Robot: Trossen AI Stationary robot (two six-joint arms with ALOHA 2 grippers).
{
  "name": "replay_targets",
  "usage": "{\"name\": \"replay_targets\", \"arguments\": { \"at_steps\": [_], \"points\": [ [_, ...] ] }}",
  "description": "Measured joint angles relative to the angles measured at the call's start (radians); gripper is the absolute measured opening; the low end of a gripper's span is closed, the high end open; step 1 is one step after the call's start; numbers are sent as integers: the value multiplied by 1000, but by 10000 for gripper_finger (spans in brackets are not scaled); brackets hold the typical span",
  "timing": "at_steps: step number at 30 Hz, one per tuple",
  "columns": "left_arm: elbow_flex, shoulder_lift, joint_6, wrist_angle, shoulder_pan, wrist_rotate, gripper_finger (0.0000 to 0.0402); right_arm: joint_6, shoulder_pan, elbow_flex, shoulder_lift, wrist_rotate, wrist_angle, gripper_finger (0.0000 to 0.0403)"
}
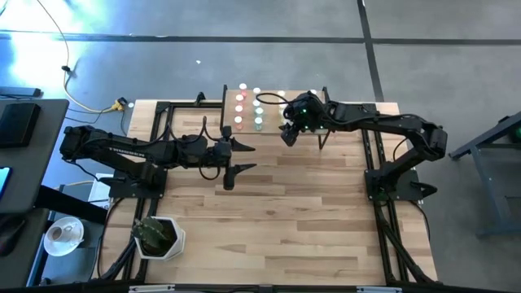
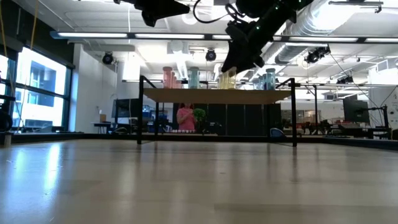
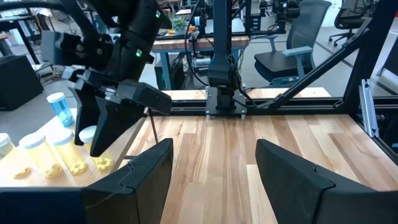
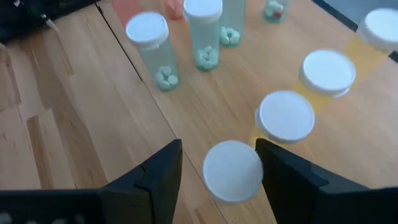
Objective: Pick and place medicine bottles onto shelf by color
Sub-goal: Put the yellow medicine bottle on the shelf, then return to Home Position
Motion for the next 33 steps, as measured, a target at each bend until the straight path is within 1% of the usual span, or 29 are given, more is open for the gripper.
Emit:
{"name": "replay_targets", "arguments": {
  "at_steps": [16,23,29,33],
  "points": [
    [0,0,0,0,0,0,220,0,0,101,-1,0,-80,195],
    [0,0,0,-1,0,3,220,-49,0,170,-2,0,-170,195],
    [0,-2,0,-9,0,3,220,-108,36,196,-10,3,-185,195],
    [0,-48,0,-55,0,3,220,-139,72,197,-48,0,-191,195]
  ]
}}
